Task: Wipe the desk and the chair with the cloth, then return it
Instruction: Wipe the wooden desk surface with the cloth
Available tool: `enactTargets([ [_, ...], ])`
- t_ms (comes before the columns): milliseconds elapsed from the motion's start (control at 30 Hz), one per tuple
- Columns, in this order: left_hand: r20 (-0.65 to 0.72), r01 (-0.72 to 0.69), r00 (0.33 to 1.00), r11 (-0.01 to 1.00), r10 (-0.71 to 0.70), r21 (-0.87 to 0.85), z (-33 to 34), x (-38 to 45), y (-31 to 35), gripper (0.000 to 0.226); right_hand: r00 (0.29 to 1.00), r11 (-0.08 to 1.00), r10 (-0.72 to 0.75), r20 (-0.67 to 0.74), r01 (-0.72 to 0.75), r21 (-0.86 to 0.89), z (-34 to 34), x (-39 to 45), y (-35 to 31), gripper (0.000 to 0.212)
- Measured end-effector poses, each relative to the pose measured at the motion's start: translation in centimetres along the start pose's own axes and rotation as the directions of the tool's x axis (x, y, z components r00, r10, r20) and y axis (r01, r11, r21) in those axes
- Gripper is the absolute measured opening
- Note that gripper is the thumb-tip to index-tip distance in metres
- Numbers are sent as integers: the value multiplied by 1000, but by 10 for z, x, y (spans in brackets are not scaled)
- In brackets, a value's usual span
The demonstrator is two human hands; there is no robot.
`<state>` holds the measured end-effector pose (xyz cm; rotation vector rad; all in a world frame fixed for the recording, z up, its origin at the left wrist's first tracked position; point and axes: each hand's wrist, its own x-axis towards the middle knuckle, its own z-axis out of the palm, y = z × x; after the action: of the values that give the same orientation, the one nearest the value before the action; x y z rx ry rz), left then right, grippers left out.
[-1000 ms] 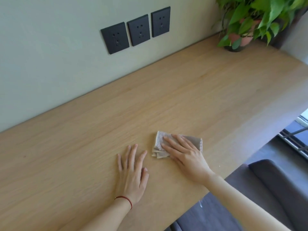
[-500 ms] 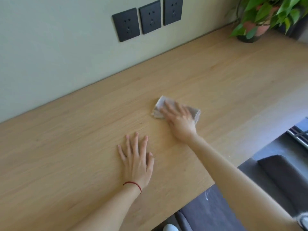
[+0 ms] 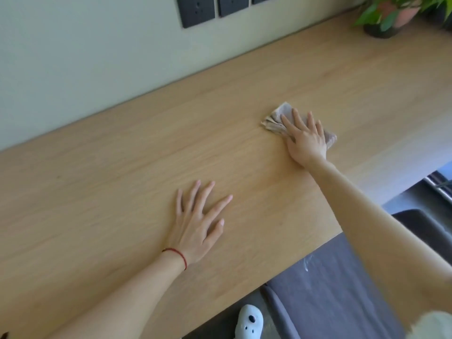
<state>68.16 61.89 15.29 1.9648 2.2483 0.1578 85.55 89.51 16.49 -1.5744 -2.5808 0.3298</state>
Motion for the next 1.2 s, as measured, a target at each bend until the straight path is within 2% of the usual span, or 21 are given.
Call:
enactTargets([
  [100, -13, 43, 999, 999, -43, -11, 2, -2, -1, 49, 989, 989, -144, 12, 144, 39, 16, -5, -62, 45],
  [233, -42, 214, 976, 976, -216, -40, -3, -7, 1, 48, 925, 924, -377, 50, 371, 95, 26, -75, -115, 44],
  [300, -58, 228, 971, 972, -231, -55, -7, -9, 4, 47, 877, 877, -476, 72, 466, 118, 24, -121, -105, 44],
  [400, -95, 137, 984, 982, -150, -127, -6, -11, 7, 43, 848, 853, -521, 101, 513, 91, 10, -155, -49, 44],
  [467, -104, 141, 982, 978, -158, -156, -5, -12, 6, 45, 901, 907, -421, 101, 417, 58, -3, -144, -2, 46],
  [533, -100, 149, 981, 976, -166, -157, -5, -10, 5, 47, 978, 979, -204, 48, 203, 22, -16, -110, 42, 48],
  [633, -99, 145, 982, 976, -162, -163, -6, -9, 4, 49, 997, 996, 83, 10, -83, 25, -32, -62, 91, 48],
  [767, -85, 142, 984, 981, -154, -134, -5, -10, 3, 52, 979, 982, 186, -79, -182, 50, -32, -78, 104, 46],
  [900, -67, 145, 986, 982, -154, -123, -8, -10, 4, 54, 963, 966, 245, -113, -232, 116, -19, -154, 58, 45],
  [1000, -62, 147, 986, 980, -156, -135, -10, -9, 4, 54, 980, 984, 144, -139, -127, 127, 3, -211, -9, 48],
  [1067, -53, 141, 987, 979, -150, -148, -10, -11, 3, 54, 993, 995, -37, -108, 46, 87, 17, -234, -43, 49],
  [1133, -42, 108, 992, 983, -115, -147, -8, -17, -1, 54, 969, 969, -244, -38, 245, 32, 17, -234, -42, 51],
  [1200, -34, 55, 998, 992, -60, -116, -7, -24, -8, 52, 950, 954, -300, 81, 301, 0, 4, -212, -9, 60],
])
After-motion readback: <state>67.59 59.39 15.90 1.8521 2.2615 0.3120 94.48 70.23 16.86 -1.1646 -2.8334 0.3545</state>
